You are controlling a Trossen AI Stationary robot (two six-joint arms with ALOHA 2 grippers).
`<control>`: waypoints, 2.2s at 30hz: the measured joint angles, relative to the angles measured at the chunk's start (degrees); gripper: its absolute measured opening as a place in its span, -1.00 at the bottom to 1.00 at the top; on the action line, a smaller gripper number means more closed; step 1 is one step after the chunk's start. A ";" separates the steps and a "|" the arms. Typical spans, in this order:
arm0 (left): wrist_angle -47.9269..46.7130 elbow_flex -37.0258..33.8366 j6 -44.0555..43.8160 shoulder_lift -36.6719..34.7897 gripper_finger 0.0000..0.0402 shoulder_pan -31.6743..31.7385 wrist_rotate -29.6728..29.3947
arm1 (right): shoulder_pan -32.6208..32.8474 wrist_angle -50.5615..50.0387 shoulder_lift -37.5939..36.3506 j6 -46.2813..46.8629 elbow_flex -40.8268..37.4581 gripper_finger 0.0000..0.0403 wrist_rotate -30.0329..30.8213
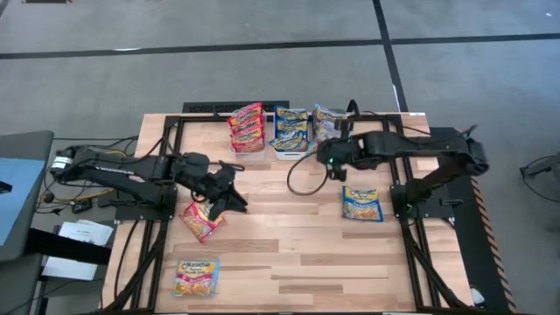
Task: Sort Maruchan noodles
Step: Put the light blue noodle pack into the black bin, then put the blue noodle pack into the white bin
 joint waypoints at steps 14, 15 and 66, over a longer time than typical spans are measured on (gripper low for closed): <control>-0.05 0.00 2.74 0.00 -0.35 11.03 1.68 | -13.85 12.84 -1.49 -15.66 -11.92 -0.98 -0.98; -0.05 -0.01 2.81 0.00 -0.35 11.32 2.05 | -14.41 13.74 -1.04 -16.87 -11.94 -0.98 -1.04; -0.75 -0.01 4.91 0.00 -0.35 12.21 3.85 | -14.43 1.64 8.60 -1.46 -2.01 -0.44 -0.96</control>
